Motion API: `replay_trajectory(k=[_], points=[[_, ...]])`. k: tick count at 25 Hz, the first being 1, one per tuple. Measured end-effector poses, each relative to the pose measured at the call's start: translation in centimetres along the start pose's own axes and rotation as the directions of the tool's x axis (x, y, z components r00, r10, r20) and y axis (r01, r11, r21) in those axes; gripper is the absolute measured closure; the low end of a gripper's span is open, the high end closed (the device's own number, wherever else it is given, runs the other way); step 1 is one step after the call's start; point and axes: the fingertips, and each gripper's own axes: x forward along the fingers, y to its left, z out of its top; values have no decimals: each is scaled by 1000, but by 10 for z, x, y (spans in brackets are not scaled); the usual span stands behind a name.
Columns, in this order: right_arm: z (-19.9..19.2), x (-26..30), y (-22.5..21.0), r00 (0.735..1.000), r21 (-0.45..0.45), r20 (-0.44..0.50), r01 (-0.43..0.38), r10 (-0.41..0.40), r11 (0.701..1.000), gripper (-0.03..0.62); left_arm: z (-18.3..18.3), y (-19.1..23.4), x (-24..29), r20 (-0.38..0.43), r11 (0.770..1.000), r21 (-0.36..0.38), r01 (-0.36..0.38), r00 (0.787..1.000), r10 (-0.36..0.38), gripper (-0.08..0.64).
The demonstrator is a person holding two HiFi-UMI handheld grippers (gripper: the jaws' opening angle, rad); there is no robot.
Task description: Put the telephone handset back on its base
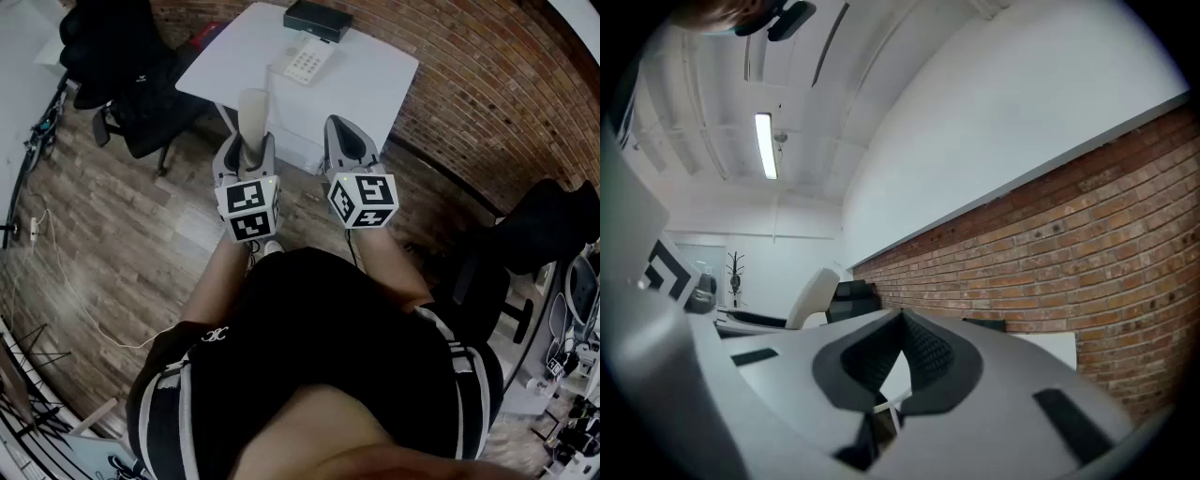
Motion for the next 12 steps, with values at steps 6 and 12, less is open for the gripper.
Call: replay_trajectory(k=[6,12], points=[[-2,6,-1,1000,30,2,4,-4,1000,594,3,5,4,6,1000,2,4,1000,-4,354],[-2,11,0,1000,27,2,16,-16,999,594,3,9,9,5,1000,0,10,1000,-10,354]])
